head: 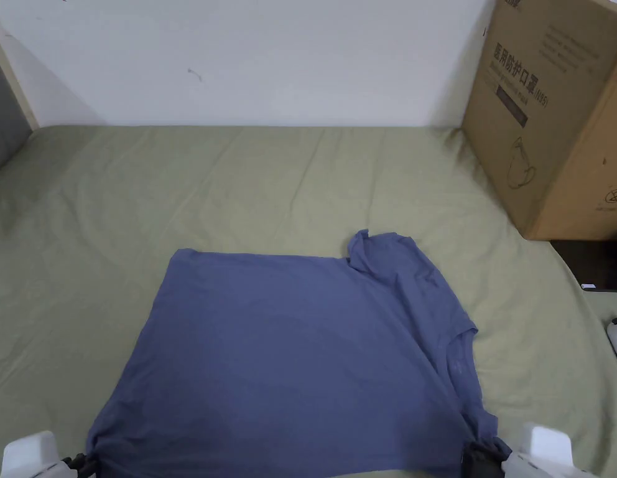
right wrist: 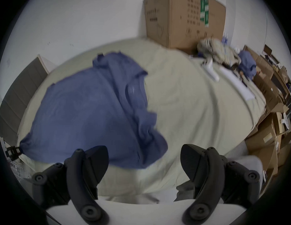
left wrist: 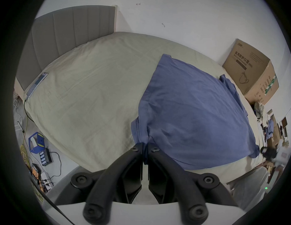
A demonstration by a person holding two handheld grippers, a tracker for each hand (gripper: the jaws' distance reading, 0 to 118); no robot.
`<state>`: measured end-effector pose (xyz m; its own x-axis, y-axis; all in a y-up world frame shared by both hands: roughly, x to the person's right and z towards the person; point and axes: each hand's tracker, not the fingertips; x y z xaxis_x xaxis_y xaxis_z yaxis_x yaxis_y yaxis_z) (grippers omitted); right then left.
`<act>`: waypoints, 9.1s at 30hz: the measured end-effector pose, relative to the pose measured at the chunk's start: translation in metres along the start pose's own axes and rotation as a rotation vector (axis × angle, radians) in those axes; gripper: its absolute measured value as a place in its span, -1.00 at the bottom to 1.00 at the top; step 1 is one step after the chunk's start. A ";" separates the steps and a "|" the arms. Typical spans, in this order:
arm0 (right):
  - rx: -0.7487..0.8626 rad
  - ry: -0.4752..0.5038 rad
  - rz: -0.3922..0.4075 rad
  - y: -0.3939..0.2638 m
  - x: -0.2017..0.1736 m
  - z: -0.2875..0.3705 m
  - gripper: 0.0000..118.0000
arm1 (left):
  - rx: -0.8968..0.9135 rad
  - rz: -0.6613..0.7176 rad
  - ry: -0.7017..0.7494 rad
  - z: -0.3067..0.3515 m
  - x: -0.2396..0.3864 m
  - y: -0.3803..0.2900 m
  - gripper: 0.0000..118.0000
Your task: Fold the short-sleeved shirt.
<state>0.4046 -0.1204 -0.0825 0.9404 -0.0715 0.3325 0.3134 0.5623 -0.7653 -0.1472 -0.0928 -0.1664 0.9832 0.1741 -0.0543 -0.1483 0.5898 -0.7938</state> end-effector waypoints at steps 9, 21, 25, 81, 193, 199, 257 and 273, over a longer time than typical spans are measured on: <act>-0.038 0.052 -0.001 -0.007 -0.019 -0.001 -0.93 | -0.008 0.004 -0.002 -0.002 -0.002 0.000 -0.92; 0.157 0.101 0.024 0.053 -0.024 0.042 -0.94 | 0.067 0.067 -0.026 0.002 -0.001 0.036 -0.93; 0.205 0.185 -0.032 0.085 -0.032 0.046 -0.94 | 0.111 0.080 -0.035 0.000 -0.001 0.065 -0.93; 0.775 -0.010 0.156 0.118 -0.058 0.149 0.62 | 0.693 -0.154 0.016 0.088 0.122 0.105 0.54; -0.059 0.066 -0.147 0.016 0.075 -0.093 -0.89 | -0.170 0.119 -0.020 -0.066 -0.011 0.021 -0.82; -0.076 0.052 -0.152 0.011 0.048 -0.082 -0.87 | -0.156 0.117 -0.005 -0.066 -0.008 0.019 -0.69; 0.755 0.057 0.236 0.203 -0.127 0.106 -0.99 | 0.228 -0.215 -0.111 -0.066 0.109 0.251 -1.00; 0.614 0.005 0.262 0.228 -0.134 0.020 -0.99 | -0.159 -0.138 0.036 -0.253 0.074 0.249 0.57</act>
<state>0.3477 0.0337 -0.2905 0.9762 0.1288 0.1746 -0.0568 0.9284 -0.3672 -0.0849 -0.1329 -0.5213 0.9966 0.0702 0.0422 0.0039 0.4737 -0.8807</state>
